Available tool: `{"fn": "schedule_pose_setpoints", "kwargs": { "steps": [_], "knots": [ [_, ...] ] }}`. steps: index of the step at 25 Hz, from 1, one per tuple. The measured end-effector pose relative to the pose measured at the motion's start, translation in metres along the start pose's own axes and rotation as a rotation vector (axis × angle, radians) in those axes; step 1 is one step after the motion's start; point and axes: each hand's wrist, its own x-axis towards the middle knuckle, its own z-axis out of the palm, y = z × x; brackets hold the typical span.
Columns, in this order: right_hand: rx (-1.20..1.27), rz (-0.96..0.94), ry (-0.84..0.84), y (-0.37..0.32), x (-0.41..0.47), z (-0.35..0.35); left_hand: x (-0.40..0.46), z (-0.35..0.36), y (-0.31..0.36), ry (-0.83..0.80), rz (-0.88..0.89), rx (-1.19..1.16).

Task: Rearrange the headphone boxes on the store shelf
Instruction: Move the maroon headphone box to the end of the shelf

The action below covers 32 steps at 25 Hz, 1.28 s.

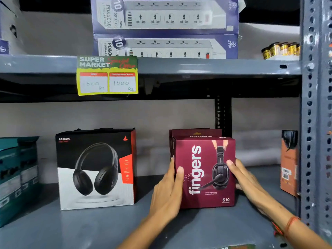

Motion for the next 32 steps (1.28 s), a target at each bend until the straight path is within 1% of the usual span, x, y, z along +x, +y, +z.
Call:
{"fn": "schedule_pose_setpoints", "kwargs": {
  "steps": [2, 4, 6, 9, 11, 12, 16, 20, 24, 28, 29, 30, 31, 32],
  "knots": [
    [0.007, -0.037, -0.034, 0.001, 0.003, 0.001, 0.003, 0.006, -0.008, -0.033, 0.011, -0.026],
    [0.030, -0.047, -0.079, 0.002, 0.005, 0.000, 0.010, 0.012, -0.020, -0.105, 0.017, -0.041],
    [0.019, 0.013, -0.190, 0.007, 0.012, -0.004, 0.023, 0.016, -0.034, -0.206, -0.048, -0.055],
    [0.022, 0.126, -0.360, 0.013, 0.023, -0.010, 0.048, 0.016, -0.050, -0.362, -0.202, -0.151],
    [0.090, 0.182, -0.404, 0.014, 0.028, -0.009, 0.058, 0.013, -0.054, -0.447, -0.238, -0.208],
    [0.119, 0.197, -0.409, 0.016, 0.031, -0.008, 0.061, 0.013, -0.054, -0.458, -0.242, -0.228],
    [0.195, 0.200, -0.393, 0.016, 0.035, -0.003, 0.066, 0.017, -0.058, -0.420, -0.256, -0.263],
    [0.202, 0.173, -0.377, 0.012, 0.024, -0.004, 0.058, 0.022, -0.057, -0.388, -0.260, -0.300],
    [0.219, 0.152, -0.375, 0.014, 0.010, -0.010, 0.042, 0.023, -0.049, -0.372, -0.242, -0.286],
    [0.199, 0.162, -0.324, 0.010, 0.000, -0.011, 0.028, 0.019, -0.039, -0.380, -0.248, -0.278],
    [0.201, 0.138, -0.301, 0.005, -0.005, -0.013, 0.025, 0.015, -0.037, -0.371, -0.252, -0.284],
    [0.210, 0.099, -0.267, -0.006, -0.010, -0.007, 0.020, 0.003, -0.036, -0.328, -0.258, -0.285],
    [0.227, 0.049, -0.194, -0.018, -0.016, -0.003, 0.014, -0.008, -0.032, -0.271, -0.244, -0.265],
    [0.240, -0.008, -0.080, -0.029, -0.024, -0.005, 0.010, -0.012, -0.025, -0.204, -0.193, -0.231]
  ]
}}
